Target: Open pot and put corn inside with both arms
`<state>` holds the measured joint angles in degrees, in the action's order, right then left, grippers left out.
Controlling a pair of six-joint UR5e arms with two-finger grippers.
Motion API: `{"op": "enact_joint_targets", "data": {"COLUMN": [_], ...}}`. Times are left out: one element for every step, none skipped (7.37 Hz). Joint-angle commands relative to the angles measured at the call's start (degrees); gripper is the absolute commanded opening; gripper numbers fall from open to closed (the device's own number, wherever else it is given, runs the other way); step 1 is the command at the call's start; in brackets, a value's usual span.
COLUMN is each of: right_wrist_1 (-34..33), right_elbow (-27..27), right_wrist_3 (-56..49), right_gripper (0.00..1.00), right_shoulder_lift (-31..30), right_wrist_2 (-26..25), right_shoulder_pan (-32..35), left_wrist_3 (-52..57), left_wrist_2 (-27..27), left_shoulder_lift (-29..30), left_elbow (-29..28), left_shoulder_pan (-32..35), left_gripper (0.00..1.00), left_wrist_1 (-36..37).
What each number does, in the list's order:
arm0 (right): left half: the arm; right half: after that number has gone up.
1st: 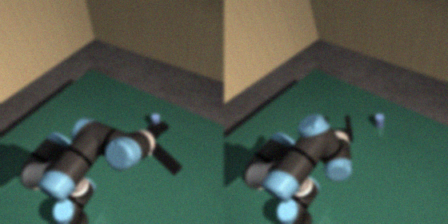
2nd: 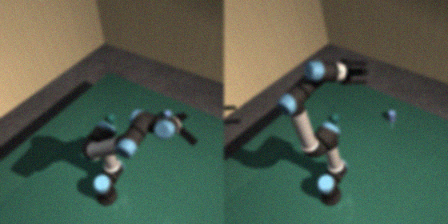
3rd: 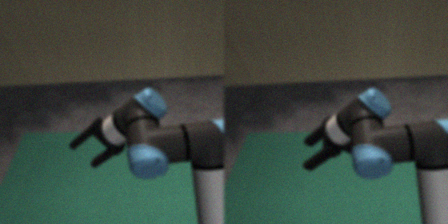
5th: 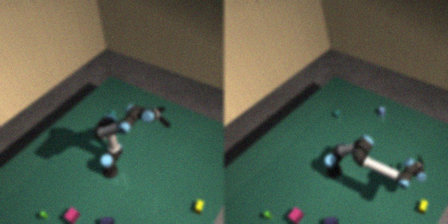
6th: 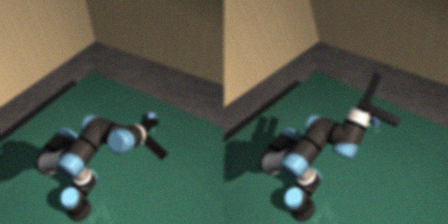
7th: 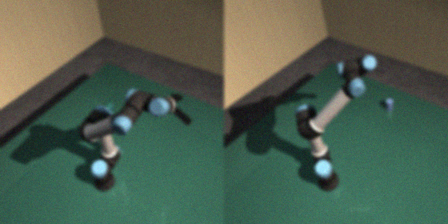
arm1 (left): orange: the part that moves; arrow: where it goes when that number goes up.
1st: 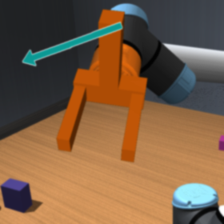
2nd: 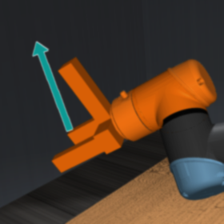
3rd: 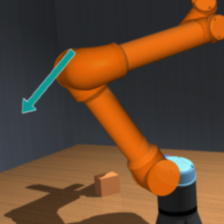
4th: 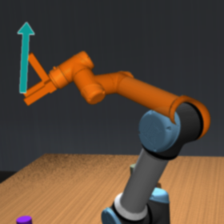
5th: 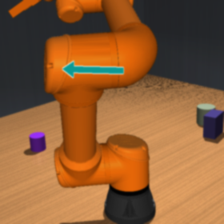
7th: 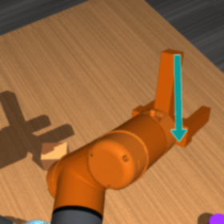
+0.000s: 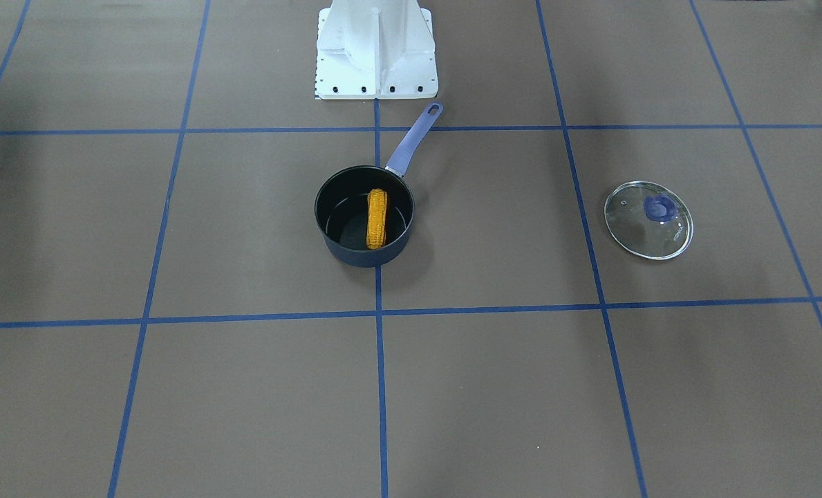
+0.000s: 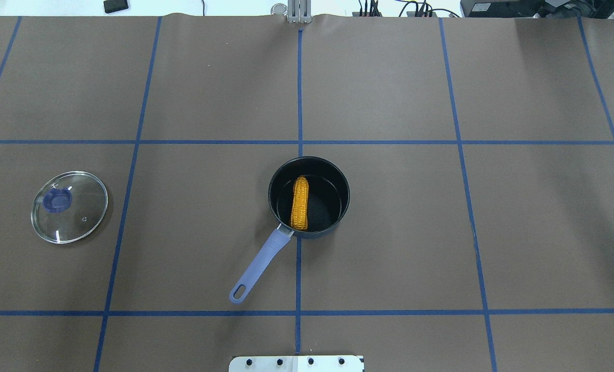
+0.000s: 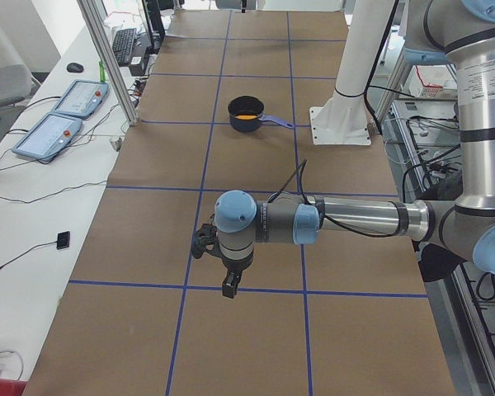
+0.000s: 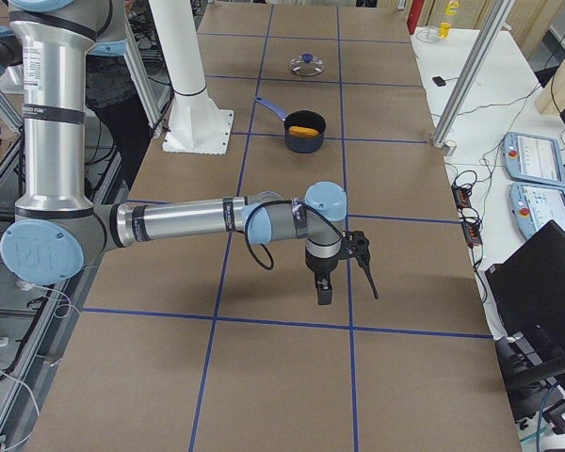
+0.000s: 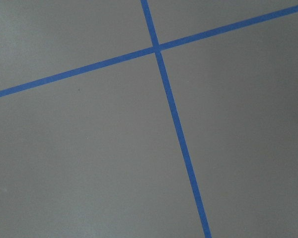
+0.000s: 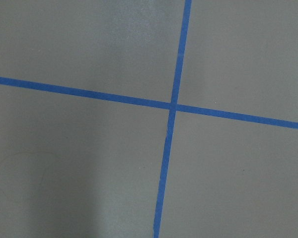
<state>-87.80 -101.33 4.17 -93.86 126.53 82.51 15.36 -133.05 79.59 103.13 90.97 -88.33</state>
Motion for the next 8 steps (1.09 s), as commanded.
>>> {"op": "enact_joint_targets", "data": {"right_wrist_1": [0.0, 0.0, 0.1, 2.9, 6.5, 7.0, 7.1, 7.1], "right_elbow": [0.2, 0.3, 0.1, 1.0, 2.3, 2.9, 3.2, 3.1], "right_wrist_3": [0.0, 0.0, 0.1, 0.1, 0.4, 0.5, 0.5, 0.4], "right_gripper": [1.0, 1.0, 1.0, 1.0, 1.0, 1.0, 1.0, 1.0], "right_shoulder_lift": [0.0, 0.1, 0.5, 0.4, 0.1, -0.1, -0.1, -0.1], "right_wrist_2": [0.0, -0.1, -0.1, -0.1, -0.1, -0.1, 0.0, 0.0], "right_shoulder_pan": [-0.1, 0.0, -0.1, -0.1, -0.1, -0.1, -0.1, -0.1], "left_wrist_3": [0.0, -0.1, -0.1, -0.1, -0.1, -0.1, -0.1, -0.1], "left_wrist_2": [0.5, 0.6, 0.6, 0.5, 0.5, 0.3, 0.1, 0.1], "left_shoulder_lift": [-0.2, -0.3, -0.3, -0.3, -0.3, -0.3, -0.3, -0.4], "left_elbow": [-0.1, -0.1, -0.5, -0.6, -0.6, -0.6, -0.6, -0.6], "left_shoulder_pan": [0.0, 0.1, 0.1, 0.0, 0.0, 0.0, -0.1, 0.0], "left_gripper": [0.98, 0.98, 0.98, 0.98, 0.98, 0.98, 0.98, 0.98], "left_wrist_1": [0.1, 0.1, 0.2, 0.4, 0.6, 0.6, 0.6, 0.7]}}
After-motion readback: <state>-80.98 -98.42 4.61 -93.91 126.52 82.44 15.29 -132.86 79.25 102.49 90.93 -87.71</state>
